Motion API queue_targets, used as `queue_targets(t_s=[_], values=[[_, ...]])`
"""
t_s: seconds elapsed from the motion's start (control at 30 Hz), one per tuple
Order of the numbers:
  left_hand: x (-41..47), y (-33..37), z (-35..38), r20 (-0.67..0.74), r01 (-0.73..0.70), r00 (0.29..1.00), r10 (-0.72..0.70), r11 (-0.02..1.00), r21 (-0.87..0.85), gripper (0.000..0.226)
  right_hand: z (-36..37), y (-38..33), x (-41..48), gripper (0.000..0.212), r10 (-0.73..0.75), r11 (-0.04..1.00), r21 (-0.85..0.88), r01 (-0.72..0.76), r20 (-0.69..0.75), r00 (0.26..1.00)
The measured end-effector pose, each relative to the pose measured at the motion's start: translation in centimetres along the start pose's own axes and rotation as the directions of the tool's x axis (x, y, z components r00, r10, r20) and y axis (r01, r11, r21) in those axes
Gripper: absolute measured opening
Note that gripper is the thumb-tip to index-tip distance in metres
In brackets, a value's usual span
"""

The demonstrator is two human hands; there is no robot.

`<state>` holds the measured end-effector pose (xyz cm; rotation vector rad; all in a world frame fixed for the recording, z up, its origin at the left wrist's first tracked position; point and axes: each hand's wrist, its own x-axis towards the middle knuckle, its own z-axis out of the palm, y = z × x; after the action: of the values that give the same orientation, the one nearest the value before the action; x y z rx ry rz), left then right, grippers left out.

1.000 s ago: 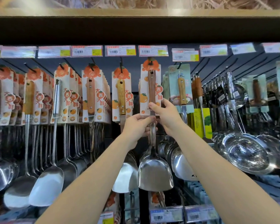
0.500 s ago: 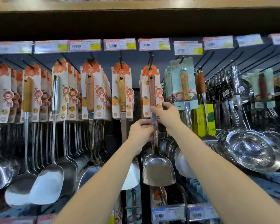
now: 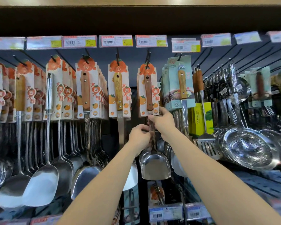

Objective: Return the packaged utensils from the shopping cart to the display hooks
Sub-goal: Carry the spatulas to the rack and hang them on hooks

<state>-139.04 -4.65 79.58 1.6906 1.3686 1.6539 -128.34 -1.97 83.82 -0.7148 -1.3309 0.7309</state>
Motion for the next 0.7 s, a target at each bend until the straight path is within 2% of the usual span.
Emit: queue_targets(t_s=[0.2, 0.3, 0.43, 0.5, 0.57, 0.63, 0.7], values=[[0.8, -0.3, 0.4, -0.134, 0.007, 0.991, 0.012, 0.990, 0.142, 0.004, 1.1, 0.2, 0.5, 0.035, 0.012, 0.998, -0.063, -0.012, -0.012, 1.000], [0.9, -0.6, 0.3, -0.175, 0.000, 0.984, 0.027, 0.989, 0.151, 0.017, 1.1, 0.1, 0.4, 0.037, -0.020, 0.985, -0.171, 0.014, -0.032, 0.999], [0.2, -1.0, 0.1, -0.240, -0.102, 0.962, 0.134, 0.985, 0.140, 0.034, 0.4, 0.9, -1.1, 0.042, -0.160, 0.901, -0.412, 0.134, -0.029, 0.987], [-0.3, -0.9, -0.1, -0.262, -0.192, 0.935, 0.240, 0.962, 0.195, 0.032, 0.1, 1.2, -2.2, 0.046, -0.231, 0.880, -0.434, 0.191, -0.040, 0.972], [-0.9, -0.8, -0.6, -0.221, -0.274, 0.909, 0.352, 0.907, 0.318, 0.028, -0.1, 1.5, -3.2, 0.048, -0.256, 0.858, -0.467, 0.216, -0.023, 0.966], [-1.6, -0.8, -1.3, -0.106, -0.362, 0.884, 0.455, 0.810, 0.461, 0.028, -0.5, 1.7, -4.1, 0.049, -0.263, 0.818, -0.526, 0.234, 0.020, 0.965], [-2.1, -0.9, -1.8, -0.023, -0.416, 0.865, 0.501, 0.741, 0.527, 0.030, -1.1, 1.7, -5.0, 0.050, -0.266, 0.782, -0.574, 0.243, 0.045, 0.963]])
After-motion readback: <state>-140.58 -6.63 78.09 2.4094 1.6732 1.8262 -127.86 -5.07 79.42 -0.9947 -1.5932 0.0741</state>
